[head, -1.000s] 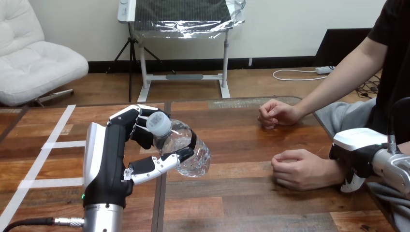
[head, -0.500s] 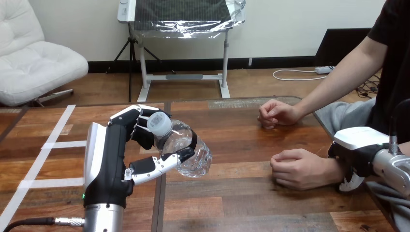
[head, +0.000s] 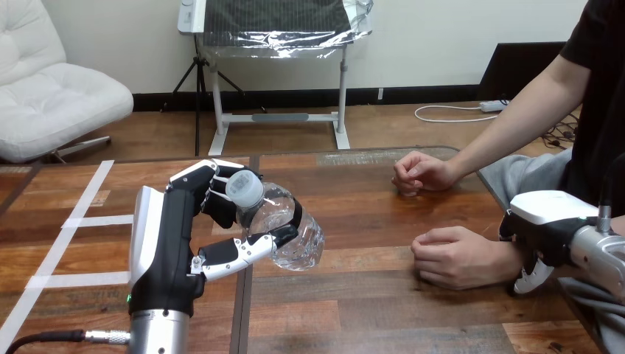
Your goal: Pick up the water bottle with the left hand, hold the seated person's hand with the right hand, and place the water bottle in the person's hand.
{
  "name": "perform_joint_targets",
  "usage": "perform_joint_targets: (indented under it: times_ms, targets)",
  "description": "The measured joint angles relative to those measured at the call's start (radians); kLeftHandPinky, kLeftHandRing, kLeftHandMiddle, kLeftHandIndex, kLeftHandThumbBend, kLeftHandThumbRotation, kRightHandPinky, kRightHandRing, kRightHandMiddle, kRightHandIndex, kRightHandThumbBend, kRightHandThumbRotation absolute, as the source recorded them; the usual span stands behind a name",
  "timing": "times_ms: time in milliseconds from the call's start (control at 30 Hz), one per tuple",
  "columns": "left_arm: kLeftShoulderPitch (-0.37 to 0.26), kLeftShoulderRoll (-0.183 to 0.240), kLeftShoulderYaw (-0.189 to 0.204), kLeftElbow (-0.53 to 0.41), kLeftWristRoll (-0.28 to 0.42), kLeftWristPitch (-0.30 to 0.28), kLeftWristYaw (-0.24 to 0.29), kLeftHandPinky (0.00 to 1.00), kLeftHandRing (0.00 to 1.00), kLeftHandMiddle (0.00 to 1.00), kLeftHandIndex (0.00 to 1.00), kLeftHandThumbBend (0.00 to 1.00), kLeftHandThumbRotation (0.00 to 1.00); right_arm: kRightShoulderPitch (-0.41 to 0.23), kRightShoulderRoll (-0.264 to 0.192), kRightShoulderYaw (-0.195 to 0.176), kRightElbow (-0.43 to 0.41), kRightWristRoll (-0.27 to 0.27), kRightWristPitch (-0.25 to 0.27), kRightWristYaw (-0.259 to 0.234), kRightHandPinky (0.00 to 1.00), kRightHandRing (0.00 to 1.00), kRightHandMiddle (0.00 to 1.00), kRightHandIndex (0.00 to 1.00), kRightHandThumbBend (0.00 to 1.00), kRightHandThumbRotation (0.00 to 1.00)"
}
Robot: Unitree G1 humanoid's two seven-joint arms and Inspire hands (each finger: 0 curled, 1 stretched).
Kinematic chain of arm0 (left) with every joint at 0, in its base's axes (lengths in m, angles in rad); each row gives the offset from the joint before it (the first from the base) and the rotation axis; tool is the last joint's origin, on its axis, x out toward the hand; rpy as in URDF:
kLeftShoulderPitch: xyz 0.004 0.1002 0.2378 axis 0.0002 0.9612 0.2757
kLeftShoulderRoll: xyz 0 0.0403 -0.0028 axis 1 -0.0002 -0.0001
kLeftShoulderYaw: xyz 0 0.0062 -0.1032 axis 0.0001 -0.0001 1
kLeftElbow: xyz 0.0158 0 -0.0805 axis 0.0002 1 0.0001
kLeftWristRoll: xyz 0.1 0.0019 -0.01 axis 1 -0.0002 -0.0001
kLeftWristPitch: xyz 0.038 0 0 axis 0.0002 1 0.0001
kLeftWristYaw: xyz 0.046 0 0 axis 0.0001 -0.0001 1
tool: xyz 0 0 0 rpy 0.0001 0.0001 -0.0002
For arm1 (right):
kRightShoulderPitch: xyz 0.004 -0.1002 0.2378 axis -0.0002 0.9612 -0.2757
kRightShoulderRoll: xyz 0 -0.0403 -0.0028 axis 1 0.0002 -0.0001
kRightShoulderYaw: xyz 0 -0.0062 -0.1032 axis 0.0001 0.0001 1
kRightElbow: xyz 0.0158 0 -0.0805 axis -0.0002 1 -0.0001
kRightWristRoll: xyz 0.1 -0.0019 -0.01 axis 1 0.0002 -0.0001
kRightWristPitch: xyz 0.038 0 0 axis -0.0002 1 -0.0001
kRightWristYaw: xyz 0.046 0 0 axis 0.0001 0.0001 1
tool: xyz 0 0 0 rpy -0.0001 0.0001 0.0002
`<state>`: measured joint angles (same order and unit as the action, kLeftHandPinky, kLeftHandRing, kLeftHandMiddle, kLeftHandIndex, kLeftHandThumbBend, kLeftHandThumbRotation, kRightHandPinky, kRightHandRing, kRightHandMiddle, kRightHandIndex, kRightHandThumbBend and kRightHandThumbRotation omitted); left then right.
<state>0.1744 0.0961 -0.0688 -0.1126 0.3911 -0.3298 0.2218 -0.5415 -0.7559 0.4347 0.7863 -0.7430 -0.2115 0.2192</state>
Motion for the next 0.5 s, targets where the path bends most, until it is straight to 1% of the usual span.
perform_joint_targets:
  times_ms: [233,500]
  targets:
    - [-0.008,-0.005,0.000,0.000,0.000,0.005,-0.006,0.36,0.39,0.43,0.50,0.58,0.00,0.013,-0.008,-0.018,-0.016,0.011,-0.014,-0.002,0.16,0.25,0.34,0.34,0.70,0.00]
    - [-0.024,-0.018,-0.002,0.000,0.000,0.014,-0.009,0.37,0.39,0.43,0.49,0.58,0.00,0.023,-0.024,-0.039,-0.039,0.022,-0.039,-0.007,0.15,0.24,0.33,0.33,0.71,0.00]
